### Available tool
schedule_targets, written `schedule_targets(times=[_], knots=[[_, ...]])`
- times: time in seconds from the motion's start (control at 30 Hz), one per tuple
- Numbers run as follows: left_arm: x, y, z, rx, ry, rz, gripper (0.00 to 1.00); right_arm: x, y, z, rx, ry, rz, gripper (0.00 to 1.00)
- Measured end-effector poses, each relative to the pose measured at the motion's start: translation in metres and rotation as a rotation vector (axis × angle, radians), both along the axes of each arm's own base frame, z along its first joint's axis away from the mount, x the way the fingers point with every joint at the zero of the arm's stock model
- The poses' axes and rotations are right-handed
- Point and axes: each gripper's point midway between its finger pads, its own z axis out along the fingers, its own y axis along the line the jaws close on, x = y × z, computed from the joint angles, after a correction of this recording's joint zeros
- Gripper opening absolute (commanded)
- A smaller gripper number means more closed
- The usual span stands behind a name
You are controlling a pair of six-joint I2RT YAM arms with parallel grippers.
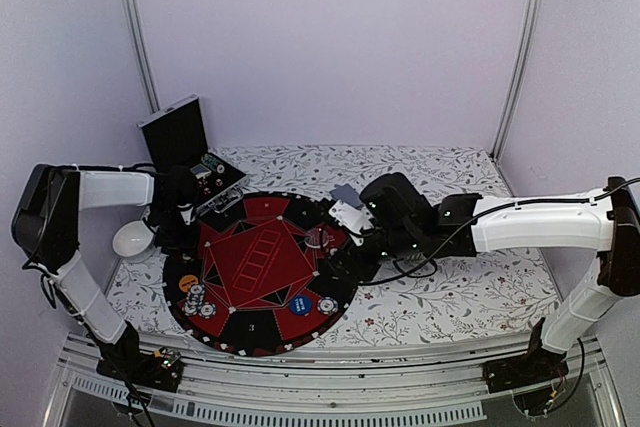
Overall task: Distribute texas hold em gaming equipment
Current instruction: Place the poker chip in the big blind area, then place the poker chips pile on the poker table mat.
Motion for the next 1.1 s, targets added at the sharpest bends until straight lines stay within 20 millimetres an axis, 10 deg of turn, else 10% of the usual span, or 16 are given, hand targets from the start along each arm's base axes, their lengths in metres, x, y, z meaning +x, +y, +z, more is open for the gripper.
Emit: schedule_targets(times=[0.33,0.83,1.1], knots=[[0.001,0.001,-0.001,0.009,-0.003,-0.016,0.7,-0.025,0.039,-0.017,-0.095,-0.024,0.108,0.02],[0.01,-0.01,0.069,-0.085,-0.216,-0.029,0.73,-0.076,0.094,-0.08,-0.291,0.018,0.311,0.02],[0.004,-0.015,0.074,-0.107,-0.209,-0.041,0.73,-0.1,0.098,-0.134,-0.483,0.049,0.39,0.02]])
